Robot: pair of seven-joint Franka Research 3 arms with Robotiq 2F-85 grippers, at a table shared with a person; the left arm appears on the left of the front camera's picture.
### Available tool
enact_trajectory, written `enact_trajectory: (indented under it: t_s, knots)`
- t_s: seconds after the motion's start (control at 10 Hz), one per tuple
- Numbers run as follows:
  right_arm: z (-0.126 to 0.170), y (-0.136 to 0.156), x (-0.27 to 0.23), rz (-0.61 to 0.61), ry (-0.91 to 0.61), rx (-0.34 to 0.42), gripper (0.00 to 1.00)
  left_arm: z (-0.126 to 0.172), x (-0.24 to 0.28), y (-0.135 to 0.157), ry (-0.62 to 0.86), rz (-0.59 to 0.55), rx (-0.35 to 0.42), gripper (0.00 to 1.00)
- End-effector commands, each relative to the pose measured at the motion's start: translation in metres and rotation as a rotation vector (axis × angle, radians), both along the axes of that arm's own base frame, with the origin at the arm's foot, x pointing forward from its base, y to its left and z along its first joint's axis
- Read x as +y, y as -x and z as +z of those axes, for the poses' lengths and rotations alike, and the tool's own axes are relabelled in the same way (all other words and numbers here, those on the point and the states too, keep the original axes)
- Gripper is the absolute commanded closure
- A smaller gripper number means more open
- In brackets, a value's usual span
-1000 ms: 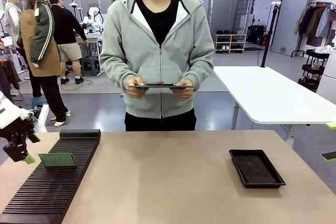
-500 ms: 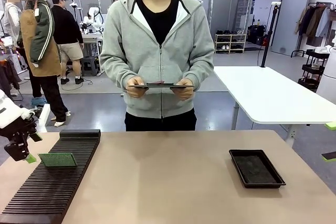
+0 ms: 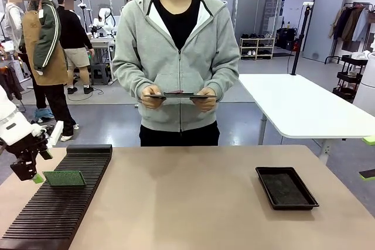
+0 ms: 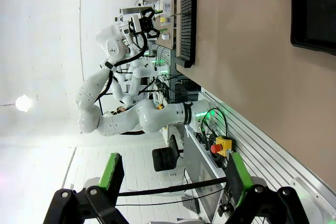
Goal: Inspect the PCB.
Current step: Pick up the Blank PCB and present it to the human.
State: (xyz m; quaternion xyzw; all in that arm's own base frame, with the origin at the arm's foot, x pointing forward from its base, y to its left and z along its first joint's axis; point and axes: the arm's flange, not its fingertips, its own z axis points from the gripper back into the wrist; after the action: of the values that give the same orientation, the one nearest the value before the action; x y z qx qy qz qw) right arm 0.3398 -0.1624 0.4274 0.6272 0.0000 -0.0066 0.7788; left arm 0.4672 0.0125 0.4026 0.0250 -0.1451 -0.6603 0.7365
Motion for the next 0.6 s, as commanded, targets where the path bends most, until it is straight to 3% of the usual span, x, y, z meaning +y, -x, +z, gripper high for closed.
enact_trajectory:
  t_s: [0.0, 0.5]
  knots:
    - [0.001, -0.001, 0.0, -0.002, 0.002, 0.004, 0.0, -0.006, 0.002, -0.015, -0.045, 0.003, -0.034, 0.0]
    - [0.001, -0.001, 0.0, -0.002, 0.002, 0.004, 0.0, -0.028, 0.003, -0.041, -0.081, -0.002, 0.008, 0.0]
